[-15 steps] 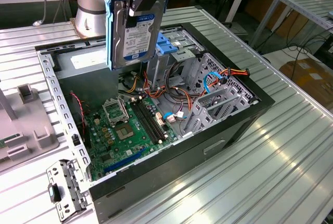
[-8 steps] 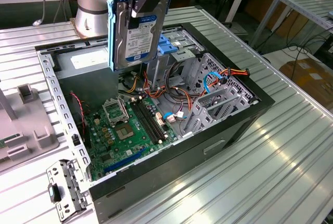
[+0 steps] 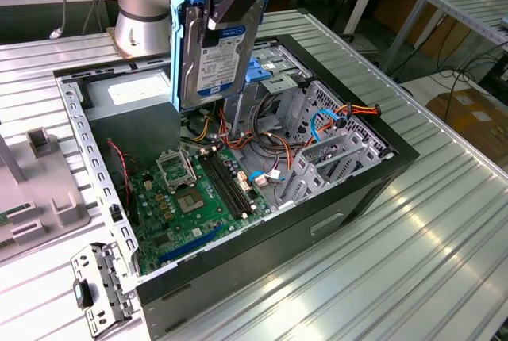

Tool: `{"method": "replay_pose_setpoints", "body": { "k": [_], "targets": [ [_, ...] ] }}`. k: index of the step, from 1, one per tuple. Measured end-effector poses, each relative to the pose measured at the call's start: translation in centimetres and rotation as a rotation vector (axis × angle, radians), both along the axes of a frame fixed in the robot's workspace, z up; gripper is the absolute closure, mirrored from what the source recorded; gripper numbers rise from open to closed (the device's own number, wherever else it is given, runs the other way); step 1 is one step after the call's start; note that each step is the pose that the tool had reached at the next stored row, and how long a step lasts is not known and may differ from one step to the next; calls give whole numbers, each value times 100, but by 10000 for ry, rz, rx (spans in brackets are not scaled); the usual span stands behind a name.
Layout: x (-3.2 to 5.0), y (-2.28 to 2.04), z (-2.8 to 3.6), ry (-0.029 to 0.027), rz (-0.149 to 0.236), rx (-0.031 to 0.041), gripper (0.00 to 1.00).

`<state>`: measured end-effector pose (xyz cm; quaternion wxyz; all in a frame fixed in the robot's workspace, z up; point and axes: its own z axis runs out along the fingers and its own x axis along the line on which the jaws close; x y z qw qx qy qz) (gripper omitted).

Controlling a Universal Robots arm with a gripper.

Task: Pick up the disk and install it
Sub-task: 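Pick up the disk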

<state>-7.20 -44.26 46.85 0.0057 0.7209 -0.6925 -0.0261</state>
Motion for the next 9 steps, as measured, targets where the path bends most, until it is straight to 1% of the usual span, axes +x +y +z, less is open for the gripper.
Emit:
{"method": "replay_pose_setpoints", "body": {
  "k": [9],
  "targets": [
    [54, -64, -1, 0, 1, 0, 63]
  ]
}}
